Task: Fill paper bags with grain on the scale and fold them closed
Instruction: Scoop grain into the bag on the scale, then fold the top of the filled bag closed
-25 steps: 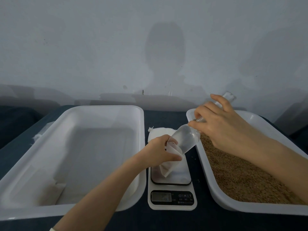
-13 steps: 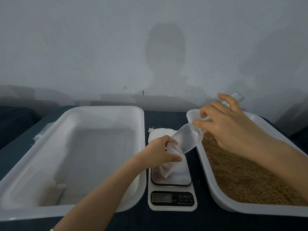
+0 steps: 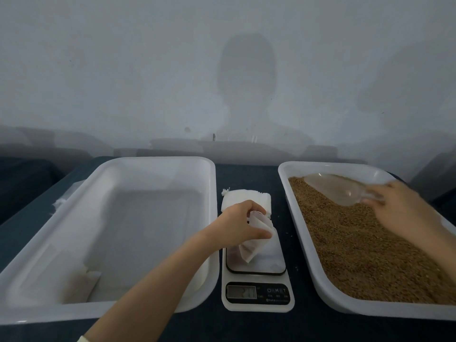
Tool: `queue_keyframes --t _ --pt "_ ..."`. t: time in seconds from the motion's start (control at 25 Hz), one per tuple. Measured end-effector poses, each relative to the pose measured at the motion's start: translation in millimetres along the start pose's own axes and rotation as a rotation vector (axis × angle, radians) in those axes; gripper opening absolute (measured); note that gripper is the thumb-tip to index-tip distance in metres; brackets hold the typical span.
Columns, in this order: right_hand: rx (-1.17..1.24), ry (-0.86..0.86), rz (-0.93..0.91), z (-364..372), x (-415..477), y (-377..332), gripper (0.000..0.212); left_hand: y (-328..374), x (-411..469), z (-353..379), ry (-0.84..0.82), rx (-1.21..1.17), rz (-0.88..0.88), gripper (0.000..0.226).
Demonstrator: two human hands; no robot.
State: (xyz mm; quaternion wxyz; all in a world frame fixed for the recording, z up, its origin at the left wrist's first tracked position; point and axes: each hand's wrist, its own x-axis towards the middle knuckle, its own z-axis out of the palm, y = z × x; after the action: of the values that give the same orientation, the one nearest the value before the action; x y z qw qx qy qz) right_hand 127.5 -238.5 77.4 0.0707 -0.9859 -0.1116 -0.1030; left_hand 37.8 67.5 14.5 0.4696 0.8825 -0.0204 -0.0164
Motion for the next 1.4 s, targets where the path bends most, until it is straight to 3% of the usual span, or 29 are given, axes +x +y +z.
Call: queue_keyframes --t 0.16,0.36,0.56,0.68,0.72,0.8,0.92,1.08,1.24,1.4 --pt "0.027 -0.057 0.06 37.0 -0.7 29.5 0.029 1.0 -0.2 0.2 0.0 -0.006 -0.014 0.05" --pt "-0.261 0.133 -0.063 49.6 1.6 45.7 0.031 2.7 -0.2 -0.2 -0.013 0.011 -0.024 0.05" --pt "-0.205 -0.172 -0.039 53.7 -4.5 25.2 0.026 8.7 -2.5 -4.4 -0.05 0.022 -0.041 0.04" --pt "-0.292 -0.152 -0.029 53.7 -11.9 7.1 0.036 13.8 -2.5 -10.4 -0.051 -0.046 -0.055 0.036" --pt "-0.253 -0.077 -0.045 50.1 -15.8 -4.0 0.042 14.9 -2.0 -12.6 -0.066 -0.084 -0.076 0.035" --pt "0.048 0.04 -0.148 38.2 -27.0 -39.7 0.042 16.5 -0.1 -17.1 -0.106 -0.105 -0.114 0.041" --pt "0.392 -0.115 -0.366 26.3 -56.0 -106.3 0.035 14.7 1.0 -20.2 -0.136 -0.09 -0.117 0.047" --pt "0.464 -0.254 -0.437 45.7 -61.0 -144.2 0.028 11.6 -2.8 -18.8 -0.086 0.105 0.003 0.033" --pt "0.53 -0.158 -0.411 46.1 -45.2 -141.8 0.011 14.1 -8.3 -25.6 0.115 0.156 0.026 0.021" --pt "0.59 -0.035 -0.514 31.2 -37.9 -135.8 0.022 16.7 -18.7 -35.5 0.244 0.114 0.047 0.02"
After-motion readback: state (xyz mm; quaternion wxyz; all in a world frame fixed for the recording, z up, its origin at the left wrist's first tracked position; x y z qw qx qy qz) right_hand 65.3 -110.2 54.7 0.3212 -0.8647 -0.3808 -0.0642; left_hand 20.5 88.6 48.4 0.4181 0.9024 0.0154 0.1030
